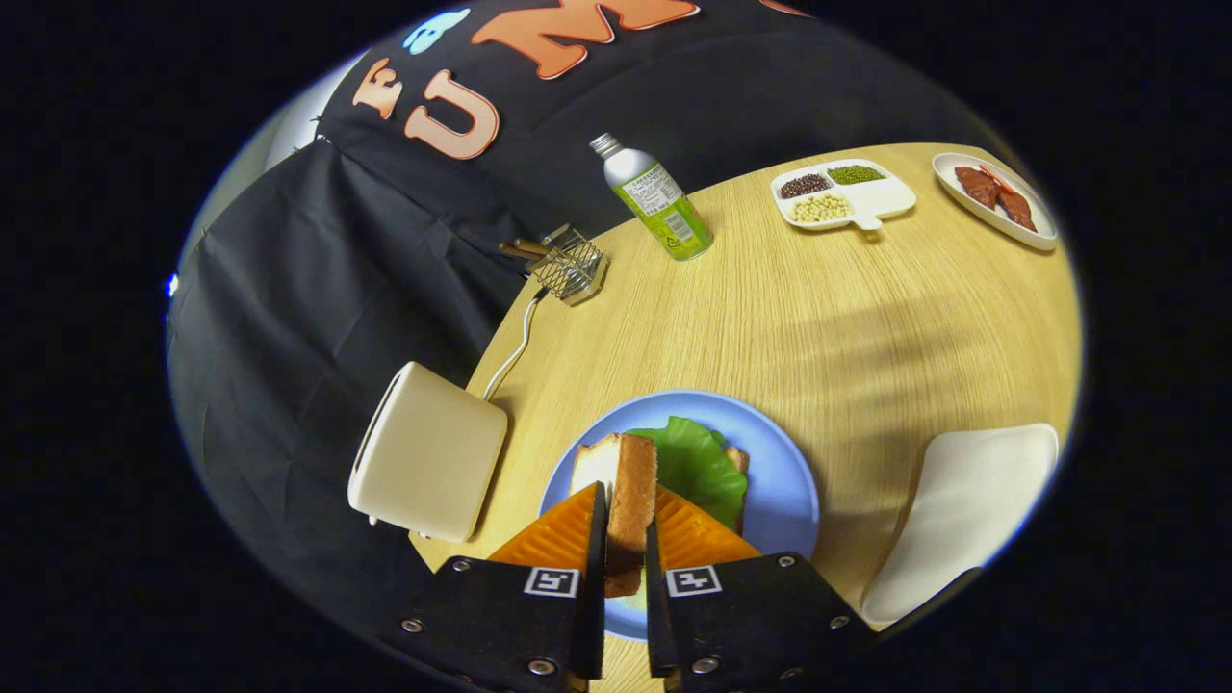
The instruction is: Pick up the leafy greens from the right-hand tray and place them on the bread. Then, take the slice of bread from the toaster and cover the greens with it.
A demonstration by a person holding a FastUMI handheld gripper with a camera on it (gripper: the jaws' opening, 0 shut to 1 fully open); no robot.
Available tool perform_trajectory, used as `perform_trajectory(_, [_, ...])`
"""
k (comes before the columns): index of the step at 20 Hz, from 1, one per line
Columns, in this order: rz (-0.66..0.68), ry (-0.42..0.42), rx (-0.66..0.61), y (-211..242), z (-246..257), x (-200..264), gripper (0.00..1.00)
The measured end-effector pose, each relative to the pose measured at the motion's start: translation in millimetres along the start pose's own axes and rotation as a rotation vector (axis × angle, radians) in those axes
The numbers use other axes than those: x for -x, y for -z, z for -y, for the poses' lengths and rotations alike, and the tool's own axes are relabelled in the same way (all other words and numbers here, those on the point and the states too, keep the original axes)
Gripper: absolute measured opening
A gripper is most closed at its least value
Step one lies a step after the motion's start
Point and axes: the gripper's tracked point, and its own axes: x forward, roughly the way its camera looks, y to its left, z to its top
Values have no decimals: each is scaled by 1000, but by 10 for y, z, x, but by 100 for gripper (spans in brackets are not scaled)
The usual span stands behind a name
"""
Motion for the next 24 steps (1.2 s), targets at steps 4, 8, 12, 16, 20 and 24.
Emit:
perform_trajectory(4, [5, 61, 47, 37, 150, -46, 36])
perform_trajectory(8, [20, 114, 74, 22, 238, -56, 43])
perform_trajectory(12, [39, 172, 122, 3, 304, -22, 54])
perform_trajectory(16, [150, 265, 190, -283, 366, 182, 59])
perform_trajectory(20, [297, 277, 242, -642, 174, 607, 63])
perform_trajectory(24, [474, 299, 321, -1002, -139, 1231, 65])
